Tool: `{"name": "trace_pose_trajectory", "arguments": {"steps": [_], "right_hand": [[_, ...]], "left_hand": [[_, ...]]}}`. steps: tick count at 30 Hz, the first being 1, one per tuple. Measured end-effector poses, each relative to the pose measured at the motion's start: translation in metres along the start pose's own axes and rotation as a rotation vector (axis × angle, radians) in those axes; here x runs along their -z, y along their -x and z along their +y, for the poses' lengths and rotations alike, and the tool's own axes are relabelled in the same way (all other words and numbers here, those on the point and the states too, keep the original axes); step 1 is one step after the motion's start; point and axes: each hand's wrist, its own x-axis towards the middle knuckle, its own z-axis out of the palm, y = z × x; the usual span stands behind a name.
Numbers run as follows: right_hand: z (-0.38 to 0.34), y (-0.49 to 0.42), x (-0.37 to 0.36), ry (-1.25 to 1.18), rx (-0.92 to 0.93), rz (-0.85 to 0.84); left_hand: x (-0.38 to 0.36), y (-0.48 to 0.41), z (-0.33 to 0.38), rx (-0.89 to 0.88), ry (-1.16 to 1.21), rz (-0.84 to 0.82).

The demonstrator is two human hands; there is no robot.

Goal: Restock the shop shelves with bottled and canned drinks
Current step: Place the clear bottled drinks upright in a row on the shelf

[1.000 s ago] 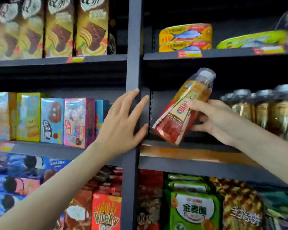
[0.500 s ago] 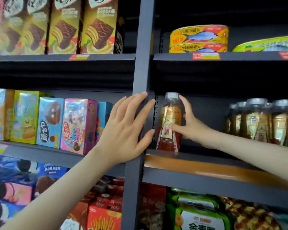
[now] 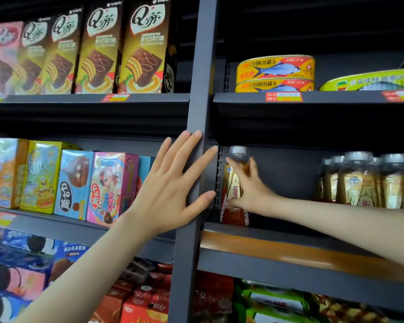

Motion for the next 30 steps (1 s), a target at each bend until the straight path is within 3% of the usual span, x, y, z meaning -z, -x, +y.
{"name": "trace_pose_trajectory", "arguments": {"steps": [8, 20, 26, 30], "right_hand": [[0.022, -0.040, -0.018, -0.040, -0.035, 0.005], [0.043, -0.077, -0.032, 0.145, -0.141, -0.047], [0.022, -0.032, 0.006, 0.359, -0.190, -0.128], [0.008, 0.027, 0.051, 0.532, -0.080, 0.017]], "left_hand": [[-0.003, 0.001, -0.004, -0.023, 0.018, 0.003], [-0.005, 0.002, -0.005, 0.001, 0.038, 0.002], [-0.005, 0.006, 0.007, 0.069, -0.006, 0.009], [-0.012, -0.007, 0.053, 0.243, -0.077, 0.061]]}}
